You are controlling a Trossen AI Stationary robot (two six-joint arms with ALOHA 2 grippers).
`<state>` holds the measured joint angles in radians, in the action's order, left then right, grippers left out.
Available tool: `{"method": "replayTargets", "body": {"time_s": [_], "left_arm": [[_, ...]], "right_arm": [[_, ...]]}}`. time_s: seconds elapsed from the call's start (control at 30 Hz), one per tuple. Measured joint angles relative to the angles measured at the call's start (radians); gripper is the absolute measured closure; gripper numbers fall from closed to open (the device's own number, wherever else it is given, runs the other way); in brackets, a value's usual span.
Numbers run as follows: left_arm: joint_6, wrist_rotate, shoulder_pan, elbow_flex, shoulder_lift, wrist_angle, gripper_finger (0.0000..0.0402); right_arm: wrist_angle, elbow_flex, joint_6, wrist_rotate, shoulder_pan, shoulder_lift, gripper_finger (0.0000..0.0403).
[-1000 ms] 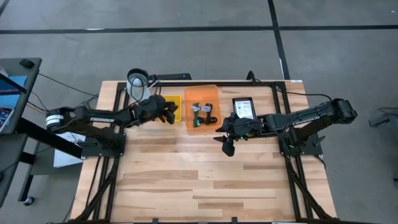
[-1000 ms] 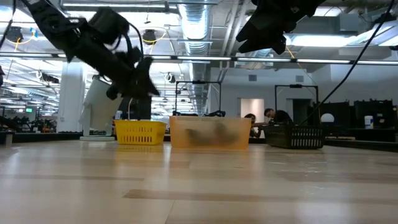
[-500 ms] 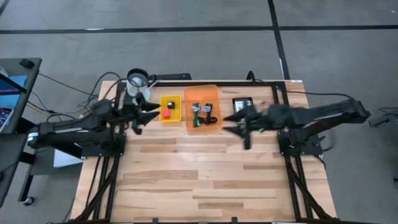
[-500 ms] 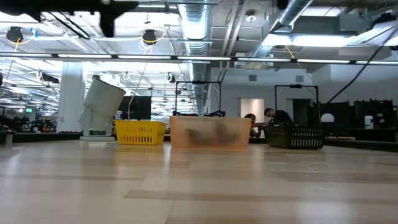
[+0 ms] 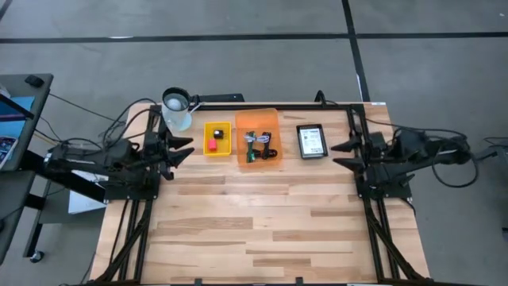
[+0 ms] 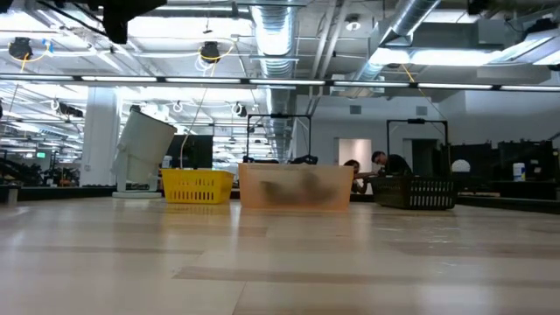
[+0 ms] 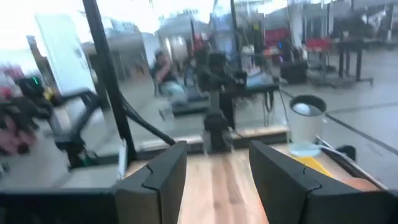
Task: Pick and place items into bin
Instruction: Return to home position
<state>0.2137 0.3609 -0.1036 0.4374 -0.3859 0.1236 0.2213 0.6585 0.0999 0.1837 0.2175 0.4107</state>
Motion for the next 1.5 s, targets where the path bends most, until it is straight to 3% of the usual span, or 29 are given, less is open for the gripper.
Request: {"method": "replayTargets", "body": {"time_s": [0.13, 0.27, 0.5, 0.9, 1.0, 1.33, 1.5], "left_arm": [[-0.01, 0.08, -0.07, 0.0, 0.001, -0.036, 0.0231], [-0.036, 0.093, -0.118, 0.0, 0.001, -0.054, 0.0231], [-0.037, 0.095, -0.14, -0.017, 0.001, -0.07, 0.0231], [0.026, 0.081, -0.154, -0.42, 0.013, 0.531, 0.0231], [0.05, 0.135, -0.177, -0.424, 0.014, 0.448, 0.0231], [-0.019, 0.405, -0.22, -0.427, -0.005, 0.396, 0.0231], [0.037, 0.402, -0.219, -0.427, -0.005, 0.33, 0.0231]], "right_arm": [[-0.162, -0.2, 0.029, 0.001, 0.034, -0.158, 0.0233], [-0.257, -0.331, 0.032, 0.0, 0.067, -0.281, 0.0234], [-0.258, -0.458, 0.057, 0.001, 0.09, -0.41, 0.0234], [-0.276, -0.591, 0.106, 0.005, 0.087, -0.409, 0.0231], [-0.284, -0.633, 0.128, 0.036, 0.087, -0.409, 0.0233], [-0.278, -0.652, 0.078, 0.08, 0.088, -0.409, 0.0229], [-0.277, -0.652, 0.109, 0.08, 0.088, -0.409, 0.0231]]}}
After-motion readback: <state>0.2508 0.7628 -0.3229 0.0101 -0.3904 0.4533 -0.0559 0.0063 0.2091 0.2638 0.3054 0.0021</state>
